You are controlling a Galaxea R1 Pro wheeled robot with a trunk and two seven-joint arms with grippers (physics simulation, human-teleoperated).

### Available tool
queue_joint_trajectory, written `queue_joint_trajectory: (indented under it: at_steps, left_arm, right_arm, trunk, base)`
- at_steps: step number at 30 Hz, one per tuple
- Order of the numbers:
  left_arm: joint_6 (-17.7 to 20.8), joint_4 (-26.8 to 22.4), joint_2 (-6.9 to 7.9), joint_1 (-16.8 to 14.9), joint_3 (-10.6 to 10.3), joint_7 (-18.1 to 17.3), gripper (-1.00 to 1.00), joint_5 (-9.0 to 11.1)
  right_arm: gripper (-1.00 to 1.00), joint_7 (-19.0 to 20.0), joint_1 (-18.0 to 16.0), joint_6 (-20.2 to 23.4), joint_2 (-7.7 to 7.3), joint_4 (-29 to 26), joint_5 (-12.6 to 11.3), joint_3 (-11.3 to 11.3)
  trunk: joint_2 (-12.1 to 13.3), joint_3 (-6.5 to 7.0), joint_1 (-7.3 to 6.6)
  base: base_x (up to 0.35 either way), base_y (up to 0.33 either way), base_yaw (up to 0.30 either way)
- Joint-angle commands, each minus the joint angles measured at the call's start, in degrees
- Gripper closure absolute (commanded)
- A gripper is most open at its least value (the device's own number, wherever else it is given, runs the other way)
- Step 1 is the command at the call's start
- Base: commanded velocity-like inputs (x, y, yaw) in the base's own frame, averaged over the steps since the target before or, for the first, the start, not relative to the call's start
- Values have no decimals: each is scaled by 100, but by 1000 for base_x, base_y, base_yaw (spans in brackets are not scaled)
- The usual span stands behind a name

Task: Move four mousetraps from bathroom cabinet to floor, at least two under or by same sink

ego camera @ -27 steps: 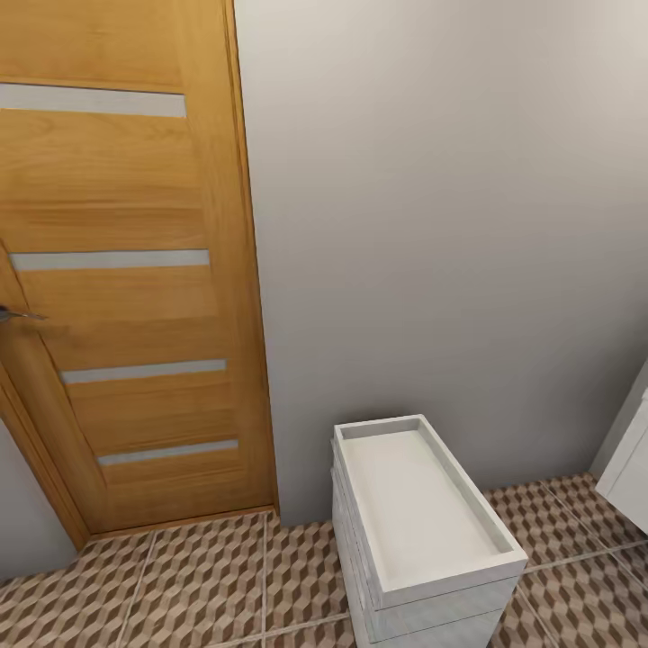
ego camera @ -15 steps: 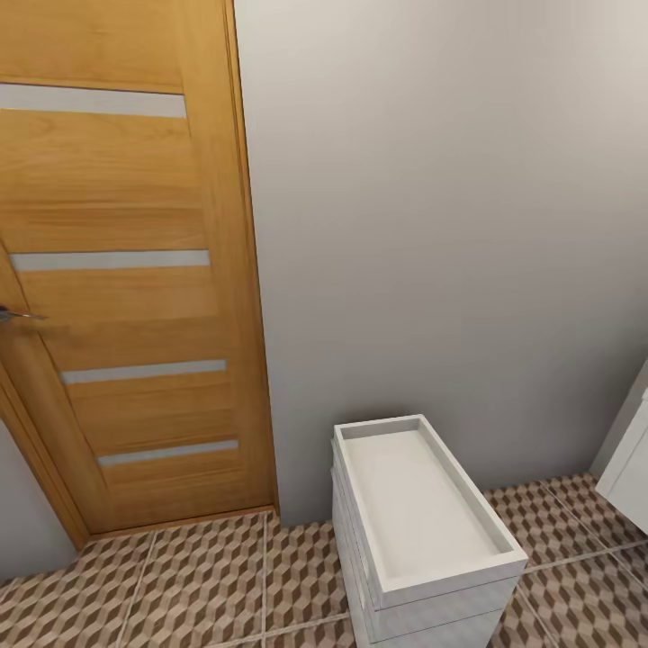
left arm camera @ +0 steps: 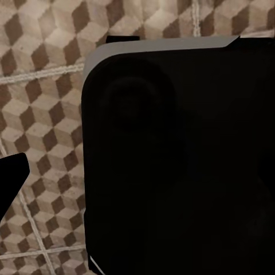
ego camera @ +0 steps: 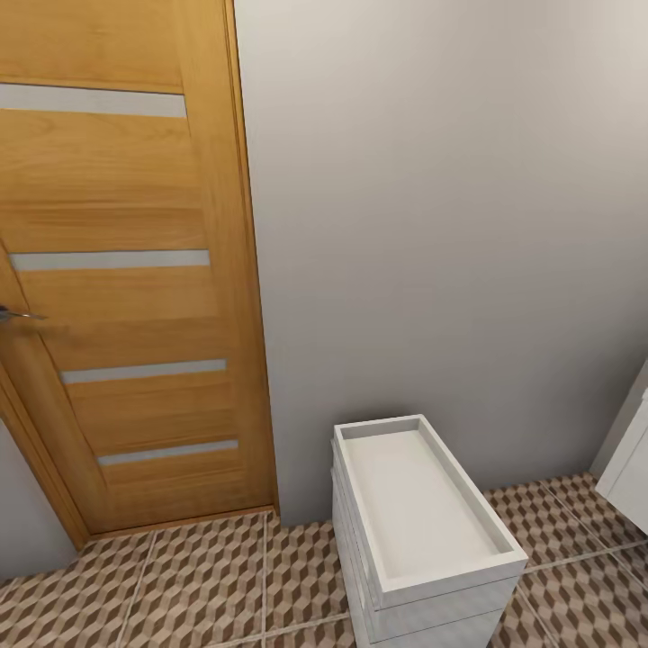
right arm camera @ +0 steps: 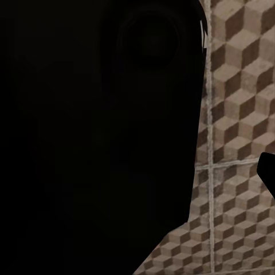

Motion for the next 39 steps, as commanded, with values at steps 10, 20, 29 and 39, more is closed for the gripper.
queue_joint_trajectory:
  at_steps: [10,20,29,39]
  left_arm:
    - [-35,-10,0,-1,5,-1,-100,2]
    - [-36,-11,0,-1,6,-1,-100,2]
    - [-37,-12,1,-1,6,-1,-100,2]
    - [-41,-12,1,-1,6,-1,-100,2]
  right_arm:
    - [-100,-38,-1,-2,5,0,-16,-8]
    - [-100,-43,-1,-3,5,0,-15,-10]
    - [-100,-49,-1,-2,5,0,-17,-10]
    - [-100,-55,-1,1,5,0,-16,-11]
  trunk:
    - [-2,-4,0]
    - [-2,-4,0]
    - [-2,-4,0]
    - [-2,-4,0]
  base:
    - [0,0,1]
    - [0,0,124]
    - [0,0,173]
    - [0,0,254]
